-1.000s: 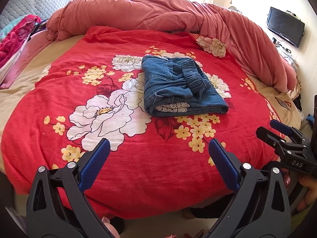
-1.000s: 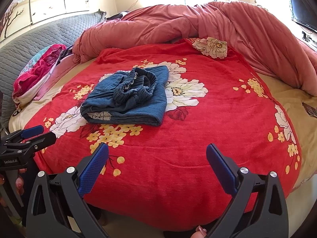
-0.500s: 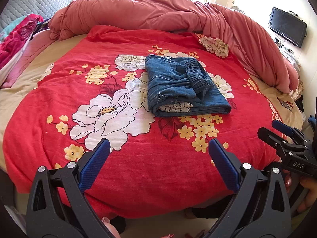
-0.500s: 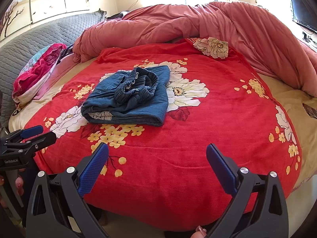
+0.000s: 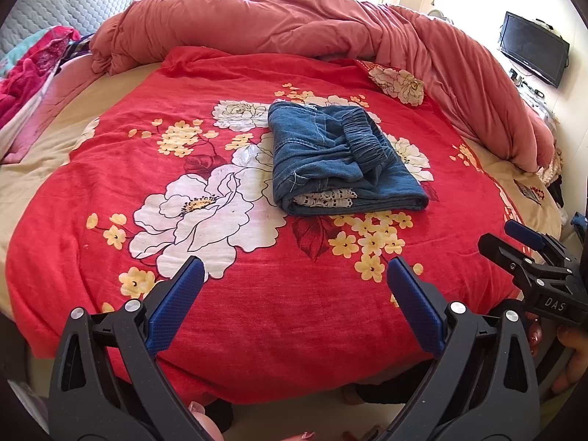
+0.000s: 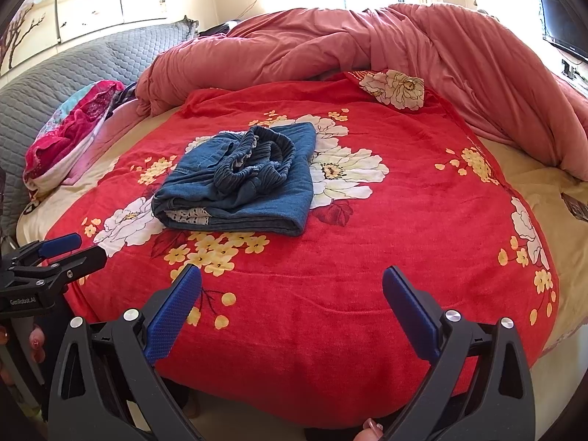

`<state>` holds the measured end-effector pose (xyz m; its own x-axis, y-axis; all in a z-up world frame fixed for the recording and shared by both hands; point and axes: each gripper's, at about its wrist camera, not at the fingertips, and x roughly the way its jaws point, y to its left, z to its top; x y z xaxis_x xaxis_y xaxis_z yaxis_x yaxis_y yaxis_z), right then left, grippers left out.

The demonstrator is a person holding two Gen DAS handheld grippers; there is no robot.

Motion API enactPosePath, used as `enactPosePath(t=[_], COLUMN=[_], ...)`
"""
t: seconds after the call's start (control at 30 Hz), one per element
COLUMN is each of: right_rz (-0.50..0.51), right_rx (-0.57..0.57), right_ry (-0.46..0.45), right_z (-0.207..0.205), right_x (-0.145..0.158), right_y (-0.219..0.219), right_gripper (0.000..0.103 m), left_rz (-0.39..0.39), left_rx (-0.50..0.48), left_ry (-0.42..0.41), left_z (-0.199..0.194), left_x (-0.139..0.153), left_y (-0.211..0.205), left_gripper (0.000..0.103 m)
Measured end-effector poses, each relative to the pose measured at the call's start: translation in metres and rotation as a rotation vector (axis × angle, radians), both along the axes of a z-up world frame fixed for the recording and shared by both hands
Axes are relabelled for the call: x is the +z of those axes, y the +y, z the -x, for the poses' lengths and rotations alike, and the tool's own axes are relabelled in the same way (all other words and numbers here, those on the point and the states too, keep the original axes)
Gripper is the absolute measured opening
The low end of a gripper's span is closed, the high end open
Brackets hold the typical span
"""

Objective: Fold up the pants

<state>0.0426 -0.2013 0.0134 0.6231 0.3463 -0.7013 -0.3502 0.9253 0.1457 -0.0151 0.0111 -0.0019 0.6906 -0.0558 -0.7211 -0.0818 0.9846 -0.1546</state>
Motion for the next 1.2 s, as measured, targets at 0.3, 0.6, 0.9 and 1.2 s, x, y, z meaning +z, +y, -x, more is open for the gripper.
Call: enactPosePath(t=[0.3, 0.6, 0.9, 1.2], right_rz=[0.003, 0.001, 0.003, 0.01], right_rx=[-0.002, -0.003, -0.007, -0.012], right_ry=[0.001, 0.001, 0.001, 0.011], right_z=[-0.0014, -0.0033, -0.0027, -0.0059], right_x=[0.0022, 0.0047, 0.0036, 0.0002], right_y=[0.0007, -0.0008, -0.0029, -0.0052], right_gripper=[0.098, 0.098, 0.098, 0.098], left_rz=[-0.003, -0.004, -0.001, -0.024], left_rx=[0.007, 0.014, 0.013, -0.001], left_ry=[0.005, 0.007, 0.006, 0.0], left_z=[-0.0004, -0.0005, -0.0002, -0.001], left_x=[0.0003, 0.0004, 0.0011, -0.001], left_y=[0.0017, 0.0031, 0.0039, 0.0047], left_gripper=[0.094, 0.094, 0.094, 0.094])
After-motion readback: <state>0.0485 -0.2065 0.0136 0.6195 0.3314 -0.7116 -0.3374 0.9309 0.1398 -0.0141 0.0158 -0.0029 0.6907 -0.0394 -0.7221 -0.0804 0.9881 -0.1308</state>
